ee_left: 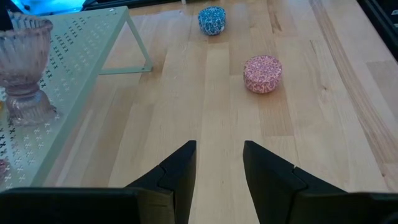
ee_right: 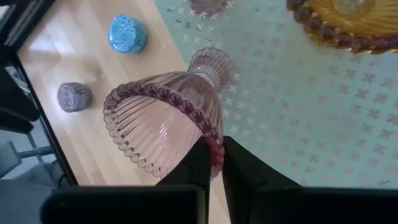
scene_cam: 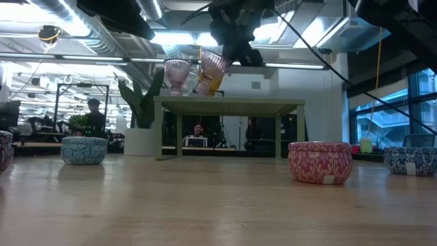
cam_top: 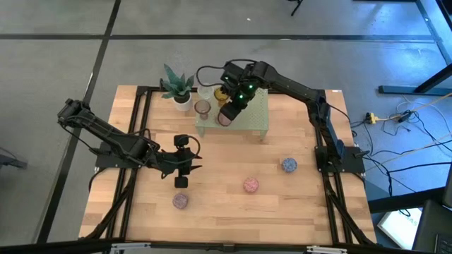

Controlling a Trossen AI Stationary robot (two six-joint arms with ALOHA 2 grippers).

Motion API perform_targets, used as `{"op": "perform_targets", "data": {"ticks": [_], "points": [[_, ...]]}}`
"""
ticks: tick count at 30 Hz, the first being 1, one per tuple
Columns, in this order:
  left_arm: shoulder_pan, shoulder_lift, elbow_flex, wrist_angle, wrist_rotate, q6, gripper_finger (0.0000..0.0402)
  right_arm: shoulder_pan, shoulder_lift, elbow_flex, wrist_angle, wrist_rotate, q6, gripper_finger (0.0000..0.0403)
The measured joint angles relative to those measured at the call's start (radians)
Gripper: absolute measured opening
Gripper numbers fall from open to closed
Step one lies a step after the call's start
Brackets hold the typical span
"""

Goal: Pick & Place candle stick holders
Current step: Put the pink glass candle holder on the shelf

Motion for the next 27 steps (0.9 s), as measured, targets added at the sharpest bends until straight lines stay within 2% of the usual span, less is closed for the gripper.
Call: {"op": "perform_targets", "data": {"ticks": [5,10,16,20,24,27], "points": [[0.000,0.000,0.000,0.000,0.000,0.000,0.0129,-0.030,0.000,0.002,0.003,-0.056,0.075,0.0017],[0.000,0.000,0.000,0.008,-0.017,0.001,0.0129,-0.049,0.000,0.002,0.003,-0.073,0.146,0.0034],[0.000,0.000,0.000,0.008,-0.025,0.001,0.0129,-0.053,0.000,0.002,0.005,-0.001,0.110,0.0020],[0.000,0.000,0.000,0.008,-0.101,-0.014,0.0129,-0.050,0.000,-0.004,0.011,-0.016,0.098,0.0022],[0.007,0.000,0.000,0.060,-0.254,-0.007,0.0129,-0.050,0.000,-0.004,-0.002,-0.020,0.115,0.0039],[0.037,0.000,0.000,0.081,-0.281,0.001,0.0129,-0.051,0.000,-0.005,-0.001,-0.020,0.110,0.0040]]}}
